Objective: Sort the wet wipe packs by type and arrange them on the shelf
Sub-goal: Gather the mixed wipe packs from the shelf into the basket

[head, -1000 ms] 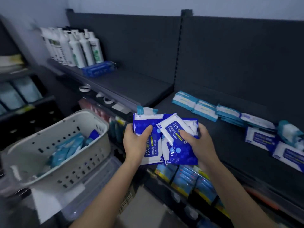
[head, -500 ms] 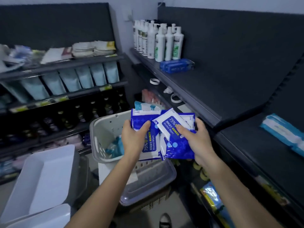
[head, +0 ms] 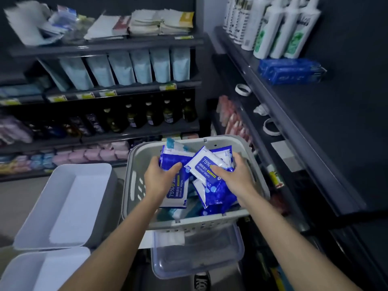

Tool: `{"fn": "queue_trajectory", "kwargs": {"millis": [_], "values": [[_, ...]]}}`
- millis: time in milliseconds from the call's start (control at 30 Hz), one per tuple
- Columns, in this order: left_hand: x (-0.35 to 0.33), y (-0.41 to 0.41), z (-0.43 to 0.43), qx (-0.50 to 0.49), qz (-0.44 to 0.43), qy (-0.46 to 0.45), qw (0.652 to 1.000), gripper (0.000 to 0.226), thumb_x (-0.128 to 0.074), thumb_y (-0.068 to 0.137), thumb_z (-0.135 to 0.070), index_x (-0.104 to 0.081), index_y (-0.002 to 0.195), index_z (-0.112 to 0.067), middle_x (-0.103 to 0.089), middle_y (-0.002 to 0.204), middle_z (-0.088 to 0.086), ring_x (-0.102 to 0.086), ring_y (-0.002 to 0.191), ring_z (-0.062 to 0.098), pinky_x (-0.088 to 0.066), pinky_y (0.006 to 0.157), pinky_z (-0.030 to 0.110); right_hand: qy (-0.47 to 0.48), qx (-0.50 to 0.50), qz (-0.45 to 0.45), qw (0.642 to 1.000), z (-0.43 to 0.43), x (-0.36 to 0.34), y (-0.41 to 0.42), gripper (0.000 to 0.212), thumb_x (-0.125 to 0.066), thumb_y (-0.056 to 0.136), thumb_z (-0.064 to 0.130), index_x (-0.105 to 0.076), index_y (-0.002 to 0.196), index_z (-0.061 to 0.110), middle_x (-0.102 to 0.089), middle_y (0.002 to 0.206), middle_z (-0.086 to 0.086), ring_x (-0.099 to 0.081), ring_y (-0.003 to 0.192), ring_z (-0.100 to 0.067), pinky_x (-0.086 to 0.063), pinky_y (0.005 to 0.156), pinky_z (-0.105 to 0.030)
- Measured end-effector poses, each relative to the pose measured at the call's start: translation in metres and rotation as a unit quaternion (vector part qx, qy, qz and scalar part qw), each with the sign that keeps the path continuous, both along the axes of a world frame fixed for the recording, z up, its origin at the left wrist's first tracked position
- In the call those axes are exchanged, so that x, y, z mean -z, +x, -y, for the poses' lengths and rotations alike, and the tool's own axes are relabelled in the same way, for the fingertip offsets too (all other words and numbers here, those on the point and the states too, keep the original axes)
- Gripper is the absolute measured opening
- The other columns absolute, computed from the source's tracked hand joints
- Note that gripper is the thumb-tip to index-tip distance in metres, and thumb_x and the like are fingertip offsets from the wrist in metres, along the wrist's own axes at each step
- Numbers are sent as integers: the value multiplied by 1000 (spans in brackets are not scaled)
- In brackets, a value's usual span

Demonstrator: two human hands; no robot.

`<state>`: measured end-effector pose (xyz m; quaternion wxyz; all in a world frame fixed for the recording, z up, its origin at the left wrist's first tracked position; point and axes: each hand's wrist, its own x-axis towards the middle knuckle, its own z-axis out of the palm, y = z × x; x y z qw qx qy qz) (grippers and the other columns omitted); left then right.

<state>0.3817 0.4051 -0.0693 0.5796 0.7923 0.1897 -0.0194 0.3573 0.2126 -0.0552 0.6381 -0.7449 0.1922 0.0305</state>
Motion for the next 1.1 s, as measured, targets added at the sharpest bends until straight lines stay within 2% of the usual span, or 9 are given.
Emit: {"fn": "queue_trajectory", "kwargs": {"millis": [100,200,267,367,567,767,900,1000,1100], "values": [[18,9,-2,38,-69,44,996,31,-74,81,-33,-50,97,-22,-68,95,2,-68,75,17,-57,64,35,-37,-35,-56,997,5,19,13,45,-79,77,23,-53,114,26,-67,103,4,-70,84,-15,-60,74,-41],[33,17,-6,104,-139,127,977,35,-77,78,-28,-53,100,-16,-67,103,8,-65,85,23,-52,72,34,-74,-90,-113,987,7,32,22,58,-78,77,24,-49,127,23,-65,115,0,-68,87,-16,-59,75,-39],[38,18,-9,151,-168,214,950,56,-79,74,-33,-51,116,-9,-60,116,12,-59,101,28,-47,78,33,-156,-133,-137,969,8,31,27,67,-76,79,28,-42,137,22,-58,128,-2,-63,101,-18,-54,77,-33],[36,16,-10,174,-111,284,936,82,-80,72,-39,-38,137,-12,-45,131,14,-45,121,30,-43,94,39,-284,-176,-140,932,10,21,31,72,-71,83,34,-36,144,17,-51,138,-6,-53,120,-24,-47,89,-33],[9,10,6,288,15,341,895,66,-66,86,-36,-37,142,-17,-40,143,6,-37,131,23,-37,105,35,-367,-177,-82,910,8,-1,18,52,-66,88,33,-50,134,15,-60,126,-6,-57,113,-22,-50,90,-31],[-22,-17,22,372,78,372,847,56,-59,90,-39,-43,139,-17,-47,138,4,-48,121,22,-43,96,33,-375,-129,-48,917,23,-21,-33,43,-61,91,31,-56,129,14,-60,128,-4,-56,114,-20,-43,91,-26],[-41,-51,38,405,134,348,835,55,-59,91,-37,-44,140,-18,-48,139,4,-47,124,23,-39,95,30,-332,-35,-32,942,34,-34,-93,35,-63,90,25,-62,120,6,-65,120,-9,-60,108,-24,-48,92,-36],[-49,-82,56,444,184,315,818,52,-61,89,-36,-50,136,-16,-54,135,6,-50,123,22,-38,97,29,-327,36,-26,944,42,-39,-148,34,-63,89,28,-62,120,14,-64,118,-4,-61,109,-23,-50,92,-40],[-55,-117,80,486,203,295,797,51,-63,88,-36,-53,134,-16,-57,133,5,-51,122,22,-39,97,29,-328,82,-41,940,53,-42,-201,36,-64,89,27,-61,123,15,-65,118,-4,-61,108,-19,-48,94,-31]]}}
